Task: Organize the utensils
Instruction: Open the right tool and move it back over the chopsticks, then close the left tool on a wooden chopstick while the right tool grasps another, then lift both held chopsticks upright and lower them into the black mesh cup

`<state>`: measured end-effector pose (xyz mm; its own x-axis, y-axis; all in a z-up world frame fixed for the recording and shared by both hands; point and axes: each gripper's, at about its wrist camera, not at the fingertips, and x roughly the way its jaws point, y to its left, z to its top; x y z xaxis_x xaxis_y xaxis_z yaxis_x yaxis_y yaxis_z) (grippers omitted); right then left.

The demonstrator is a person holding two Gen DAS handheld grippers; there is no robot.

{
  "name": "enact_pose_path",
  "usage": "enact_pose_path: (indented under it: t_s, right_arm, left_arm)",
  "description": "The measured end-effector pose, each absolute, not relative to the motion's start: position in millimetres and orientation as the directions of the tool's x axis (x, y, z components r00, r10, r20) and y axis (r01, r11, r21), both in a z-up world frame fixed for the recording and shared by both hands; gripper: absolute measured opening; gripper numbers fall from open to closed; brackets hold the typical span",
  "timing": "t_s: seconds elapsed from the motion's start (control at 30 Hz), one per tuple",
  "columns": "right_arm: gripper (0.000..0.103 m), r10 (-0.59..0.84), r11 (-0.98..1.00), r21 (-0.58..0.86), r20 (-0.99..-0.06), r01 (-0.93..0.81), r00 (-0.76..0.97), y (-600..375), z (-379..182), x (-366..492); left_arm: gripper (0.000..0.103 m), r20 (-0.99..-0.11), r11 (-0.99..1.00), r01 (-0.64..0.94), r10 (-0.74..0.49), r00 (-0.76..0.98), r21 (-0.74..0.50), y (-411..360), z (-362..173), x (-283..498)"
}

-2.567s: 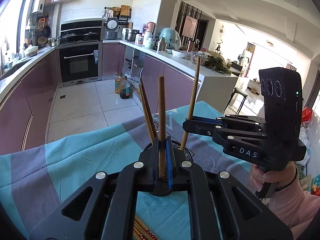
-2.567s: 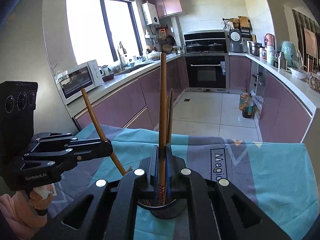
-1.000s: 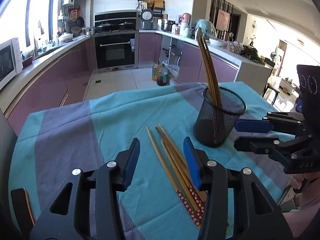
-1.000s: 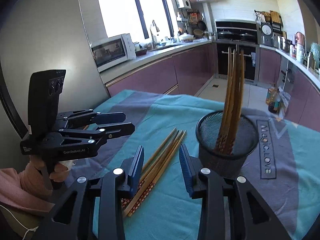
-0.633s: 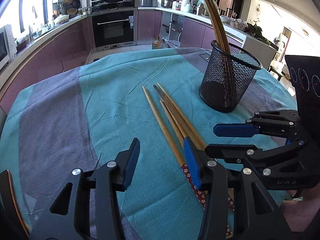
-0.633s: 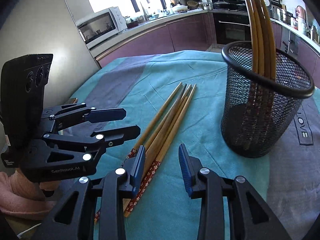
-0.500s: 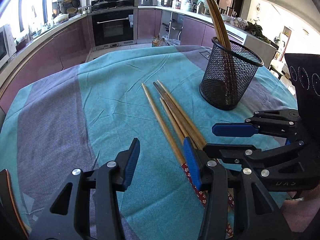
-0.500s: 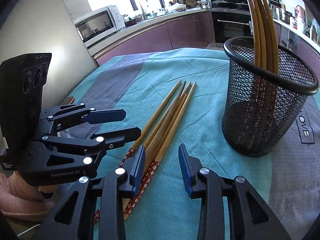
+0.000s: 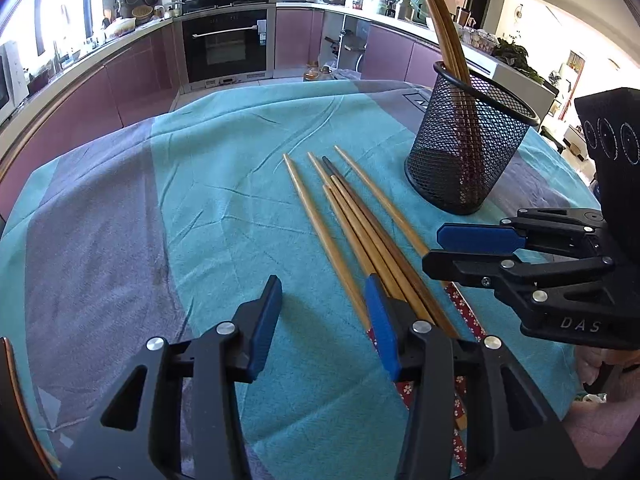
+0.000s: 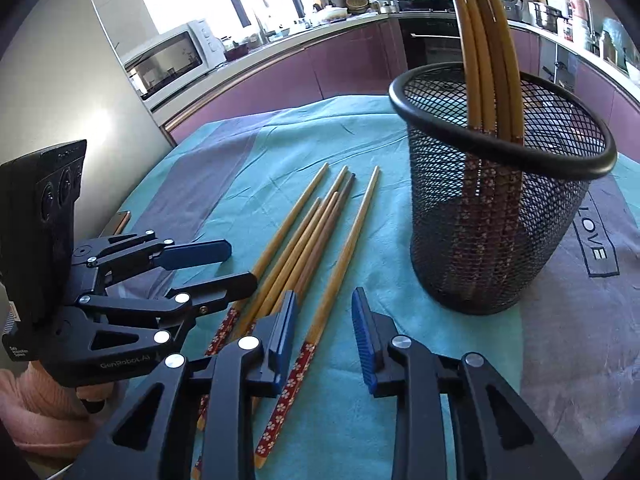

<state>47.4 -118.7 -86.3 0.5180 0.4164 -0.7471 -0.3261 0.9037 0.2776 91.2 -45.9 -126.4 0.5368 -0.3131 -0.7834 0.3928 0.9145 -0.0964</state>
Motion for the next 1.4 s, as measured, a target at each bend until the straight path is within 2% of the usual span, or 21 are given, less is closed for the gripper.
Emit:
enact_pose_path:
  t_s: [0.27, 0.5, 0.67, 0.87, 1.03, 1.4]
  right_arm:
    - [0.024, 0.353, 0.927, 0.209, -0.762, -0.311, 0.542, -109.1, -88.9, 53.1]
    - [0.024, 0.340, 0.935, 0.207, -0.758, -0.289, 0.556, -106.2, -90.8, 62.4]
    - [0.022, 0.338, 0.937, 0.213, -0.758, -0.278, 0.558, -107.0, -91.3, 65.5]
    - [0.010, 0.352, 0.934, 0.244, -0.751, -0.261, 0.558, -115.2, -92.6, 64.4]
    - [0.006, 0.378, 0.925, 0.293, -0.740, -0.240, 0.555, -123.8, -93.5, 62.4]
    - [0.006, 0.460, 0.888, 0.355, -0.680, -0.293, 0.571, -133.5, -71.4, 45.4]
  left_arm:
    - [0.038, -0.796, 0.918, 0.388, -0.294, 0.530, -0.081, -47.7, -130.2, 102.2]
    - [0.036, -0.804, 0.921, 0.381, -0.285, 0.522, -0.079, -52.7, -131.4, 117.9]
    - [0.027, -0.808, 0.923, 0.375, -0.282, 0.518, -0.081, -56.9, -130.9, 126.9]
    - [0.014, -0.803, 0.930, 0.354, -0.288, 0.521, -0.104, -57.1, -131.0, 132.4]
    - [0.008, -0.799, 0.938, 0.316, -0.296, 0.523, -0.141, -52.4, -133.4, 133.2]
    - [0.008, -0.765, 0.925, 0.321, -0.355, 0.538, -0.204, -39.3, -112.9, 117.6]
